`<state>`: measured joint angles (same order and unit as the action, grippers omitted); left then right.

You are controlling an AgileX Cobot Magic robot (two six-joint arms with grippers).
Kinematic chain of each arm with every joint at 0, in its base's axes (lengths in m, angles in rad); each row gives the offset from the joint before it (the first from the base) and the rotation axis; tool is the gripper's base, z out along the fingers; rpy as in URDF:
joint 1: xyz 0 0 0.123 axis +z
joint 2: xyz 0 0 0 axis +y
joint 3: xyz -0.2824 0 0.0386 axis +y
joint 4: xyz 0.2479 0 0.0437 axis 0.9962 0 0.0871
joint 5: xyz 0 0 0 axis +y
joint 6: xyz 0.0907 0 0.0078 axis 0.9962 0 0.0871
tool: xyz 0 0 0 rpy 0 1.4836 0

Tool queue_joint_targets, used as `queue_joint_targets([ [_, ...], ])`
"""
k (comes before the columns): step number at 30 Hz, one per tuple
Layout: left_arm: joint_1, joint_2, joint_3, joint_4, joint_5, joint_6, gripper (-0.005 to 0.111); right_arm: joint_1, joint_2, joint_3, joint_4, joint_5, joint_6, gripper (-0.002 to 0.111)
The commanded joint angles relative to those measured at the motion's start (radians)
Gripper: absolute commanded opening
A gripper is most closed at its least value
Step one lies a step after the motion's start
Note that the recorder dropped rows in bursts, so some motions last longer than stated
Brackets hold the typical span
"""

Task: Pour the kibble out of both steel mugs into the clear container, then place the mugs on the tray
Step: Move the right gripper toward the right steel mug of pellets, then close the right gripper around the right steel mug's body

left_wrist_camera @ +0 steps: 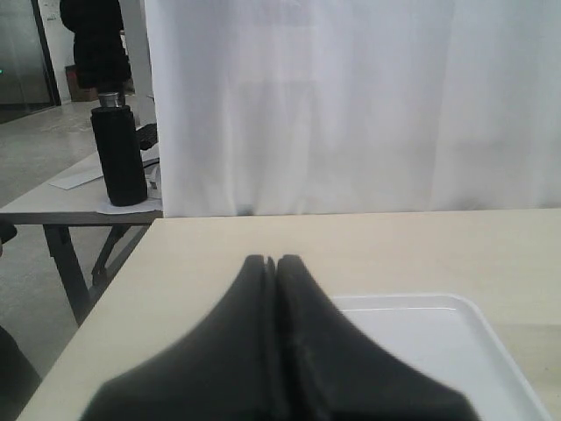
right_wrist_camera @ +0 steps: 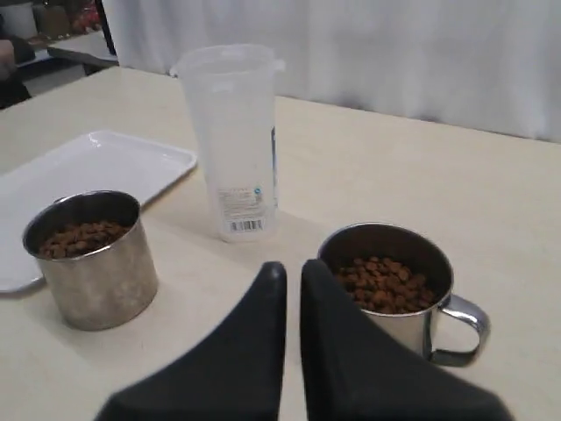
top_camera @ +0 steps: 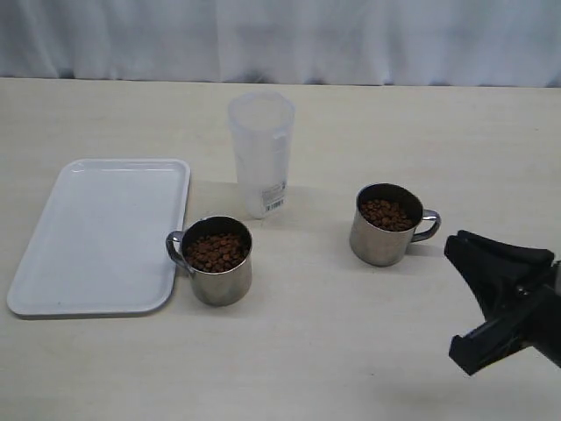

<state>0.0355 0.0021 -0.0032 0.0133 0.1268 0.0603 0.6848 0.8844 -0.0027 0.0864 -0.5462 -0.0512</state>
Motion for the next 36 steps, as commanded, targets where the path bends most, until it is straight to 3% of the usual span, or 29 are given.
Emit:
queue_joint_targets([
  [1, -0.002, -0.002, 0.003, 0.001, -0.007, -0.006, 0.0, 0.016, 0.214, -0.023, 0.168, -0.108, -0.106, 0.015],
  [3, -0.002, -0.002, 0.003, 0.001, -0.007, -0.006, 0.0, 0.016, 0.282, -0.044, 0.215, -0.115, -0.123, 0.03],
  [8, -0.002, -0.002, 0.003, 0.001, -0.007, -0.006, 0.0, 0.016, 0.382, -0.065, 0.22, -0.135, -0.121, 0.089],
  [11, -0.002, -0.002, 0.003, 0.001, -0.007, -0.006, 0.0, 0.016, 0.407, -0.065, 0.22, -0.15, -0.119, 0.106],
  [25, -0.002, -0.002, 0.003, 0.001, -0.007, -0.006, 0.0, 0.016, 0.559, -0.071, 0.157, -0.293, -0.116, 0.108],
  [36, -0.002, -0.002, 0.003, 0.001, -0.007, -0.006, 0.0, -0.034, 0.784, -0.209, 0.137, -0.277, -0.091, 0.108],
])
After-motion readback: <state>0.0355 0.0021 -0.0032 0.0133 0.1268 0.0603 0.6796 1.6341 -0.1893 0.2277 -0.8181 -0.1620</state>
